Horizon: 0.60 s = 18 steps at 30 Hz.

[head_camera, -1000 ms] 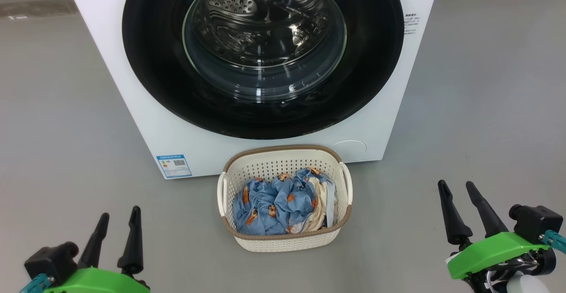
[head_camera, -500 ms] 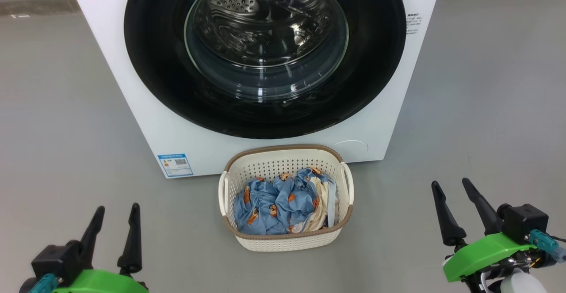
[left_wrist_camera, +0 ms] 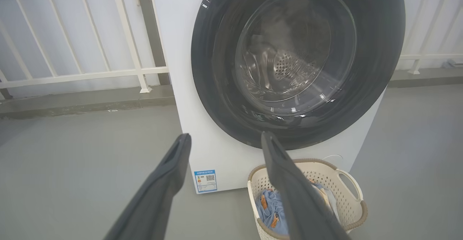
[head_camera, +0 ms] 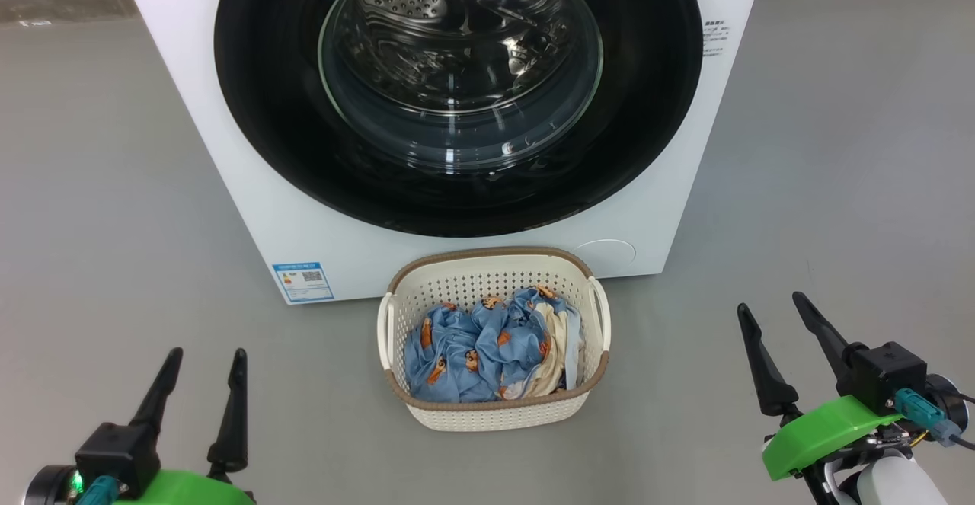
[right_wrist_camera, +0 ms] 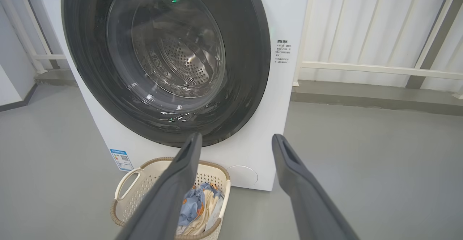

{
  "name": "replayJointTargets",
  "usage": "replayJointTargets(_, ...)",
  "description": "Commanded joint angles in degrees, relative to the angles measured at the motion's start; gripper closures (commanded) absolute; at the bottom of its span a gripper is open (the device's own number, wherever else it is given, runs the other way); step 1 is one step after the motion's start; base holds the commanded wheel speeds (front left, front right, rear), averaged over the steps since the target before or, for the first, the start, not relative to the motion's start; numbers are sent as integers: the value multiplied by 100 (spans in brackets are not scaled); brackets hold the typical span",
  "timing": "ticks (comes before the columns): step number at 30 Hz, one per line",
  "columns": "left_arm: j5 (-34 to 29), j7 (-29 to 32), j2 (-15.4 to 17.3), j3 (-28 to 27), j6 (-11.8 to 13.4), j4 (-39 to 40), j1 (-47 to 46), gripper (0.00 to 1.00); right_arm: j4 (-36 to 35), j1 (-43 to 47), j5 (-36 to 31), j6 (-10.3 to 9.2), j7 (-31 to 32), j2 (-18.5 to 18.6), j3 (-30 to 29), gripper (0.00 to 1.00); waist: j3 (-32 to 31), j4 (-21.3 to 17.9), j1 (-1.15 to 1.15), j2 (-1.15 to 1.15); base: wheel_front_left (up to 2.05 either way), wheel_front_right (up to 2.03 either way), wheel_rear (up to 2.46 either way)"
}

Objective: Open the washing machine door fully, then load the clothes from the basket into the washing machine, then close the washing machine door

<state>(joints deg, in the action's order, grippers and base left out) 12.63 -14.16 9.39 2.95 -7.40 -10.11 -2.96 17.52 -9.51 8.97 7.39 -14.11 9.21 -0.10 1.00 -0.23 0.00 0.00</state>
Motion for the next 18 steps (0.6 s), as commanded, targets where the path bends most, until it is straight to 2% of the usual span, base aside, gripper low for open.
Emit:
replayJointTargets(1, -160, -84, 147, -220, -9, 160, -232, 0, -117, -249, -168, 10, -89, 97, 164, 0, 0, 2, 0, 0, 0, 0, 0)
replayJointTargets(18, 21, -84, 87, -335, -9, 33, -219, 0, -107, -236, -119, 10, -89, 33, 51, 0, -7, -2, 0, 0, 0, 0, 0)
